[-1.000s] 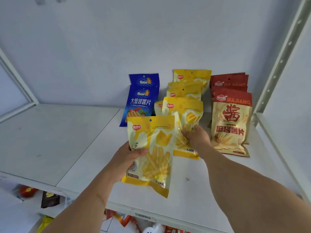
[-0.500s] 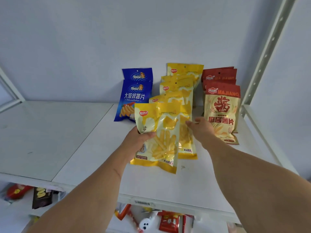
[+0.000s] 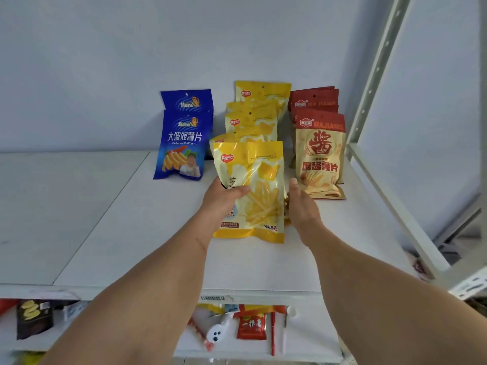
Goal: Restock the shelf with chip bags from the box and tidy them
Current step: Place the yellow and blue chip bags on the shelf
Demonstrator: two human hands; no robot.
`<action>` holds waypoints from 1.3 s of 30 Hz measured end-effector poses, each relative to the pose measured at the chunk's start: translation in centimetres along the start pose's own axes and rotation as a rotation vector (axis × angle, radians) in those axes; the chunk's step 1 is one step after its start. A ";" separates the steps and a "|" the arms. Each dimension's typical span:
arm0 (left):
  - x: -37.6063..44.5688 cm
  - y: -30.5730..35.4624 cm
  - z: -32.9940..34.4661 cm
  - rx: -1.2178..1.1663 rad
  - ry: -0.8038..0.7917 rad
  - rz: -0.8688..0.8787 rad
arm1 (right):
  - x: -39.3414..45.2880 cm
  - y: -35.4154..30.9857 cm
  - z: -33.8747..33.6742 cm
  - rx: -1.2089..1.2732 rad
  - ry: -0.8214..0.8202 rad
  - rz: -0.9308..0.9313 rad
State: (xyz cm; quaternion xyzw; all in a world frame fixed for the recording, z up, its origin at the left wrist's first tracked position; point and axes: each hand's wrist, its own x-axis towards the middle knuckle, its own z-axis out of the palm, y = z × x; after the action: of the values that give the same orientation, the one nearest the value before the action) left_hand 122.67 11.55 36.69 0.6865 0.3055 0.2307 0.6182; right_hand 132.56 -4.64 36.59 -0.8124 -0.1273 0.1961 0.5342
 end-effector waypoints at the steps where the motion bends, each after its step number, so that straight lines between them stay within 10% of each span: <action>1: 0.0 0.0 0.1 0.017 0.012 0.008 | -0.1 -0.1 0.1 0.033 -0.001 0.011; 24: 1.4 -0.9 0.0 0.270 0.187 0.025 | 1.4 0.9 3.9 -0.169 0.003 -0.125; 29: -3.3 0.4 -2.3 0.774 0.281 0.025 | -0.6 -0.1 2.6 -0.324 0.034 -0.151; 39: -24.2 -3.2 -11.1 1.750 0.215 0.167 | -14.9 -0.3 7.6 -1.106 -0.198 -1.066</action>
State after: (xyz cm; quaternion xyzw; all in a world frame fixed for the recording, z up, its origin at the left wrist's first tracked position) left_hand 97.38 2.52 36.44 0.9081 0.3777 0.0219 -0.1795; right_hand 115.84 -4.54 36.90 -0.7686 -0.6278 -0.1078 0.0593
